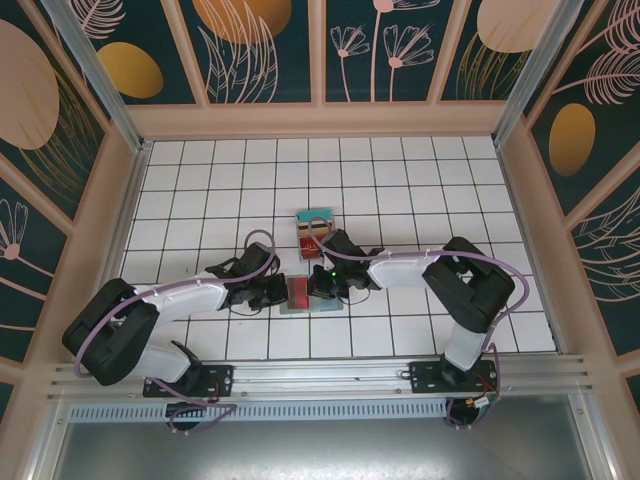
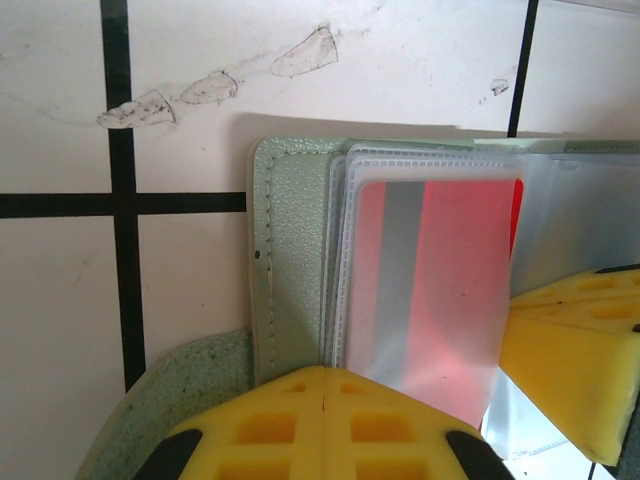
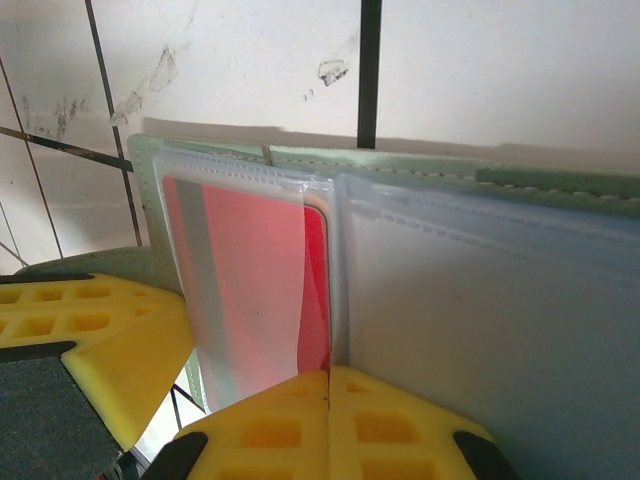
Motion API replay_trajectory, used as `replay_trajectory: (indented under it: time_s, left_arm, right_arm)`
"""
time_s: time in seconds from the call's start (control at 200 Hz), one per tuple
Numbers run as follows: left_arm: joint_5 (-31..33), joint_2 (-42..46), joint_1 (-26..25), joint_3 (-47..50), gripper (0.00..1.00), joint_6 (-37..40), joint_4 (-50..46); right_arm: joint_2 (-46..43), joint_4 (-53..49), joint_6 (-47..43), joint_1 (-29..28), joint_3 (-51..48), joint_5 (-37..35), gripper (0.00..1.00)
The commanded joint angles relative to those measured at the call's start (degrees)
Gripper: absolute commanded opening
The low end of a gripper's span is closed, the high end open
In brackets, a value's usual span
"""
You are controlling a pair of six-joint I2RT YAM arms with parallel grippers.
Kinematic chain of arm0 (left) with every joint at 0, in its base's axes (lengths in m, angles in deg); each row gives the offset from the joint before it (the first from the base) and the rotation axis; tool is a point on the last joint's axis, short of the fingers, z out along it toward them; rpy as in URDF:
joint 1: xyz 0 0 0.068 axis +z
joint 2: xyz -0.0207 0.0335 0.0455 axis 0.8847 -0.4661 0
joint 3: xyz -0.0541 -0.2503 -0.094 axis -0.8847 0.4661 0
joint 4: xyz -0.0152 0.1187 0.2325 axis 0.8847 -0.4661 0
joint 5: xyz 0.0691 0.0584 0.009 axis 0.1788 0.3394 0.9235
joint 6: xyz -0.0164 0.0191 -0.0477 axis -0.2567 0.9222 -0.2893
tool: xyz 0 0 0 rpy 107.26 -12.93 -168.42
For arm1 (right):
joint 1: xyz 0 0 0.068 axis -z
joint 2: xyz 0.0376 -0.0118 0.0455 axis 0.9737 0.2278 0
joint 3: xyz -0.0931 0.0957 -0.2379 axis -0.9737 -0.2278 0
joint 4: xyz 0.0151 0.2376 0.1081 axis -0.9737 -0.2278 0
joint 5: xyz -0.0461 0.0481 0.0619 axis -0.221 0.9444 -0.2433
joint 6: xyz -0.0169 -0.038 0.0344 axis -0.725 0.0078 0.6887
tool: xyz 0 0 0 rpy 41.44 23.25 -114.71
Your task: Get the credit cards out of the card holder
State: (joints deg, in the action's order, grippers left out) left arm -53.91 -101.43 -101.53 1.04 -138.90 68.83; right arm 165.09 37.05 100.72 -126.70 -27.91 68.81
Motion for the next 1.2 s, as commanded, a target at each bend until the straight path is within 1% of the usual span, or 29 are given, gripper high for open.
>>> replay_trajectory:
  time_s: [0.0,0.26,0.541,0.591,0.676,0.741,1.001,1.086,1.196]
  left_arm:
    - [1.26,-1.93,-0.23,0.26,0.00,-0.50,-2.65]
    - [2.30,-2.01,-0.21,0.22,0.00,-0.72,-3.50]
    - [1.69,-2.04,-0.19,0.22,0.00,-0.68,-2.89]
    - [1.28,-1.98,-0.21,0.29,0.00,-0.75,-2.42]
    - [0.23,-1.80,-0.16,0.74,0.00,-0.88,-1.16]
    - [-0.84,-1.73,-0.21,1.09,0.00,-0.93,-0.01]
    - [-1.22,-2.08,-0.20,1.36,0.00,-1.21,0.30]
    - [-0.92,-2.11,-0.24,1.30,0.00,-1.12,-0.11]
    - [-0.71,-2.19,-0.23,0.93,0.00,-0.94,-0.50]
  right_arm:
    - [-1.66,0.70,-0.78,0.31,-0.73,0.30,0.00]
    - [-4.66,-0.23,-1.37,2.56,-3.75,0.11,0.00]
    - [-4.57,0.43,-1.84,2.34,-2.96,0.93,0.00]
    - [-4.63,0.44,-2.14,1.85,-2.24,0.58,0.06]
    - [-4.00,0.30,-2.42,1.41,-0.90,0.51,0.10]
    - [-3.22,0.23,-2.44,1.19,-0.30,0.71,0.15]
    - [-1.01,0.04,-1.98,0.65,-0.10,1.00,0.16]
    - [-1.08,-0.35,-2.04,0.64,-0.37,0.58,0.19]
    - [-1.29,-0.87,-2.20,0.65,-0.71,0.12,0.20]
